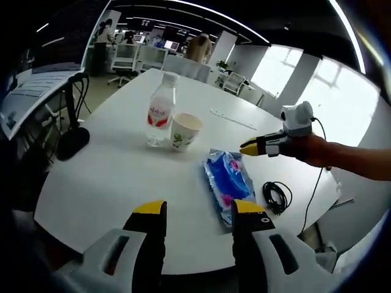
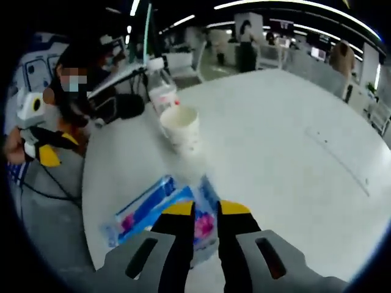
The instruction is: Arrange the tabletop items into an orderly group along one side of the table until the central work area is clear of visible clutter.
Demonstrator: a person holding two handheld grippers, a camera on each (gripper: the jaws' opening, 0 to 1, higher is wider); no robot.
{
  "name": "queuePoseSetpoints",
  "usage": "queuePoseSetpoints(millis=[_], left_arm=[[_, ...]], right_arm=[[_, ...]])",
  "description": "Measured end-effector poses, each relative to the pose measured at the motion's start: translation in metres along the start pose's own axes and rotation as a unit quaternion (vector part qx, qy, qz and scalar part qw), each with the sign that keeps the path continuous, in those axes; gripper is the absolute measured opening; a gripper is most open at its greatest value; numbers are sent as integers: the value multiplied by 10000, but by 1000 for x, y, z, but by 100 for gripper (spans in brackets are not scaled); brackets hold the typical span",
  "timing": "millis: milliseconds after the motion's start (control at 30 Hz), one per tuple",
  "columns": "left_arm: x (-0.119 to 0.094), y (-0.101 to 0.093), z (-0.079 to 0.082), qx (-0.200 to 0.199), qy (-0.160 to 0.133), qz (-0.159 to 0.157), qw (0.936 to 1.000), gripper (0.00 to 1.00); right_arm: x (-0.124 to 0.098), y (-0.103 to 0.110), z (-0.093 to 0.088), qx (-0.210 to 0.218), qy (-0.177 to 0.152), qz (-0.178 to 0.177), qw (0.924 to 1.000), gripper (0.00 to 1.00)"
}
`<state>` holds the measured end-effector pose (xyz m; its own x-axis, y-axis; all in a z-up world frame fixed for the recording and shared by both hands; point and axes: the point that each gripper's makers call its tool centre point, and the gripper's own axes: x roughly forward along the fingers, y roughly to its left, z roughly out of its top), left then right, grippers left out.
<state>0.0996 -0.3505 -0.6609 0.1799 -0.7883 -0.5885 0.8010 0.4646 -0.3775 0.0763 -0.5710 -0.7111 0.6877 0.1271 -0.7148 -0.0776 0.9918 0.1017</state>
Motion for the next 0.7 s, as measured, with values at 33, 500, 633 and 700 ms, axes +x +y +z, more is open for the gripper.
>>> queuePoseSetpoints(millis=[33, 500, 633, 700], left_arm=[[0, 0, 0, 6, -2, 0, 10000, 41], [1, -2, -4, -7, 36, -28, 10000, 41], [1, -2, -6, -28, 47, -26, 10000, 41], [2, -2, -7, -42, 59, -31, 10000, 41]], right_arm=[[1, 0, 0, -9, 9, 12, 10000, 11], [23, 4, -18, -1346, 860, 535, 9857, 15], [29, 8, -19, -1638, 969, 671, 9794, 17], [32, 13, -23, -1953, 1091, 841, 9710, 18]])
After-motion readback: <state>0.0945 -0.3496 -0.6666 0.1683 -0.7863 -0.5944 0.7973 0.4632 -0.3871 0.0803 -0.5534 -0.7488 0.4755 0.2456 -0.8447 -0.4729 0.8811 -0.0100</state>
